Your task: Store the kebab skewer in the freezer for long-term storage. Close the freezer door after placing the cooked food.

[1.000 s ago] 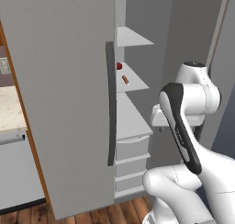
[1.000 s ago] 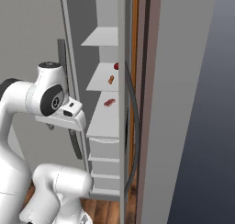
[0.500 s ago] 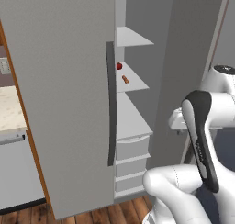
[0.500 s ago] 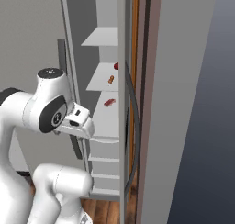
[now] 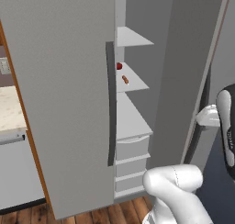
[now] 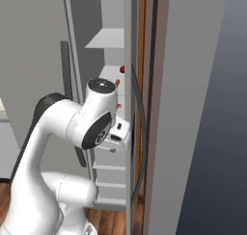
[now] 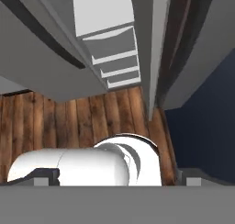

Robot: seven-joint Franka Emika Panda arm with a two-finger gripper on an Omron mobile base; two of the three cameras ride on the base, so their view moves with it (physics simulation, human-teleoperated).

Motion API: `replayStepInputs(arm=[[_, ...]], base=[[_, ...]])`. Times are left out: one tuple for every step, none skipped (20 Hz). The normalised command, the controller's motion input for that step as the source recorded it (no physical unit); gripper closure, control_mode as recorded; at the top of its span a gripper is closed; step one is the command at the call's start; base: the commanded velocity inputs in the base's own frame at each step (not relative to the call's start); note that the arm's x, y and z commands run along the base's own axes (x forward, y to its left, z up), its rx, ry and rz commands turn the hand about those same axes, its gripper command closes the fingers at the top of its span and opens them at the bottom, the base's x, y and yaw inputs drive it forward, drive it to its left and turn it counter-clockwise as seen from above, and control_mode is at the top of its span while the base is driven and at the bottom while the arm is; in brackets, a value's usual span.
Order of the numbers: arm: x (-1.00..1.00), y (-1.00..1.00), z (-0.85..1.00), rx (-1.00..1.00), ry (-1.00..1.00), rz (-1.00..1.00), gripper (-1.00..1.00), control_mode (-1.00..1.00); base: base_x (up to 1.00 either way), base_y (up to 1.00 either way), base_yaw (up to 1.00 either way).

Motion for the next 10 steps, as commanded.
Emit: replayStepInputs(arm=[[0.33, -0.93, 0.0, 0.29, 0.0, 0.06, -1.0, -1.0], [0.34, -0.96, 0.0, 0.29, 0.0, 0.06, -1.0, -1.0], [0.36, -0.84, 0.0, 0.29, -0.02, 0.07, -1.0, -1.0], [0.36, -0.74, 0.0, 0.27, -0.08, 0.08, -1.0, -1.0], [0.36, -0.69, 0.0, 0.25, -0.09, 0.08, -1.0, -1.0], [0.37, -0.57, 0.0, 0.21, -0.1, 0.09, -1.0, -1.0], [0.38, -0.45, -0.04, 0.15, -0.11, 0.07, -1.0, -1.0], [0.34, -0.36, -0.06, 0.11, -0.12, 0.07, -1.0, -1.0], [0.31, -0.24, -0.15, 0.04, -0.09, 0.05, -1.0, -1.0], [0.31, -0.13, -0.23, 0.0, -0.09, 0.04, -1.0, -1.0]], base=[[0.0, 0.0, 0.0], [0.0, 0.0, 0.0], [0.0, 0.0, 0.0], [0.0, 0.0, 0.0], [0.0, 0.0, 0.0], [0.0, 0.0, 0.0], [0.0, 0.0, 0.0], [0.0, 0.0, 0.0], [0.0, 0.0, 0.0], [0.0, 0.0, 0.0]])
